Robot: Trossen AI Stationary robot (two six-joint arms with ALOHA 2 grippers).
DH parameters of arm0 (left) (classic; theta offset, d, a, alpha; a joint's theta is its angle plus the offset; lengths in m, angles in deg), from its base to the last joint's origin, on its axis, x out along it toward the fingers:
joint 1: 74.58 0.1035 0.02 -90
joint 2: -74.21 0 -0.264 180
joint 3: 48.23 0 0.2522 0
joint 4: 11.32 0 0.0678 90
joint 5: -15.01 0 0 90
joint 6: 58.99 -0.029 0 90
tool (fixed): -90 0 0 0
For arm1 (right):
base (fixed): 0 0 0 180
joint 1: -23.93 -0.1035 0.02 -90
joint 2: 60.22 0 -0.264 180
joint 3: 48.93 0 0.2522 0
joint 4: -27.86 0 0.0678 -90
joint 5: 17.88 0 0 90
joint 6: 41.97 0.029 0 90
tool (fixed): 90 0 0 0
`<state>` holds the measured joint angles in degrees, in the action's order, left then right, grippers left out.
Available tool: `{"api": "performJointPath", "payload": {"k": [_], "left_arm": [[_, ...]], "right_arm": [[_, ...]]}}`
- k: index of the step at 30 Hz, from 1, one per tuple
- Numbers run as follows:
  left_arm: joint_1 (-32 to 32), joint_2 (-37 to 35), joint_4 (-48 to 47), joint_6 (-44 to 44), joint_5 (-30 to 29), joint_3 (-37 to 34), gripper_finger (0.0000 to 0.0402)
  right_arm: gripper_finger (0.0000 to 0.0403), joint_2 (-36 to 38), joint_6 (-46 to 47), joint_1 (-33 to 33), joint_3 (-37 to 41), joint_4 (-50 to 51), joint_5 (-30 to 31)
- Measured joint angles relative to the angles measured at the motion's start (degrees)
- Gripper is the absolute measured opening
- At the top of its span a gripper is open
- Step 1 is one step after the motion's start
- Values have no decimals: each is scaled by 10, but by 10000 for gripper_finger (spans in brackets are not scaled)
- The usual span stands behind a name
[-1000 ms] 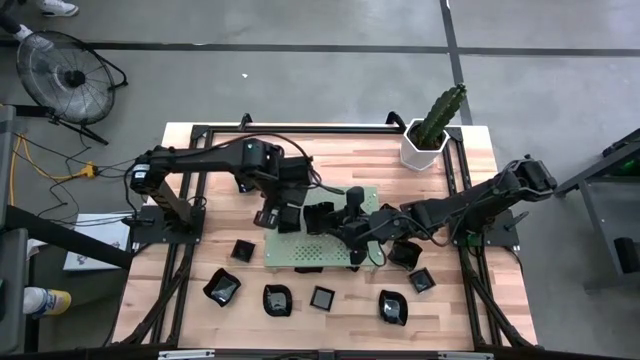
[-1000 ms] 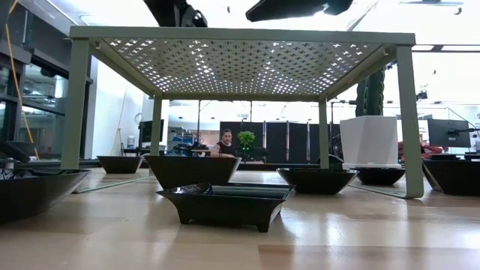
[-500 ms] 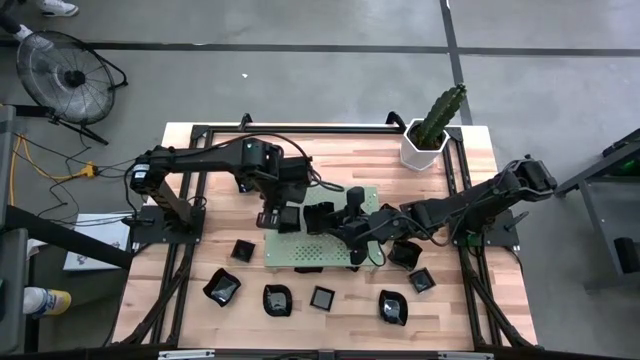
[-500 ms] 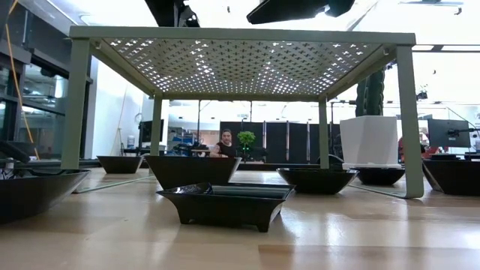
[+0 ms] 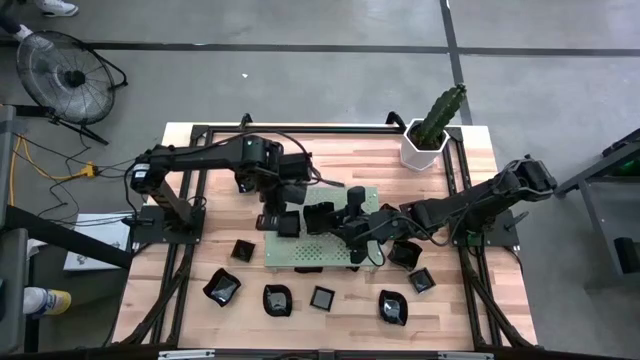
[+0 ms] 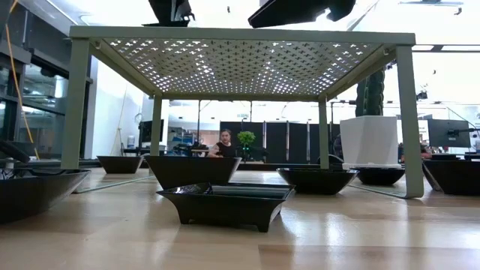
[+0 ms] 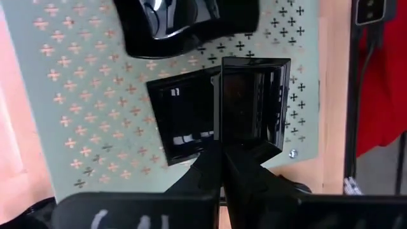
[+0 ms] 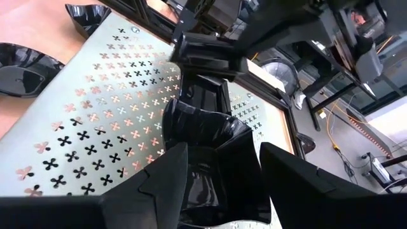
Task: Pick & Place Mini shaped plates
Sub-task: Stack the black square shaped plate on top of the black square shaped plate on the shelf
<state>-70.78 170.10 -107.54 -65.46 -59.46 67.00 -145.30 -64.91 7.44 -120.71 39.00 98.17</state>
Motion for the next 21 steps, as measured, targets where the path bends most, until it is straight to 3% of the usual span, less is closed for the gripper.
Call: {"api": "performJointPath", "payload": {"k": [17, 21], "left_arm": [[57, 0, -5, -47, 82, -1, 1], [68, 0, -5, -51, 98, -38, 1]], "right_arm": [[193, 0, 4, 0, 0, 8, 2], [193, 0, 4, 0, 0, 8, 2]]}}
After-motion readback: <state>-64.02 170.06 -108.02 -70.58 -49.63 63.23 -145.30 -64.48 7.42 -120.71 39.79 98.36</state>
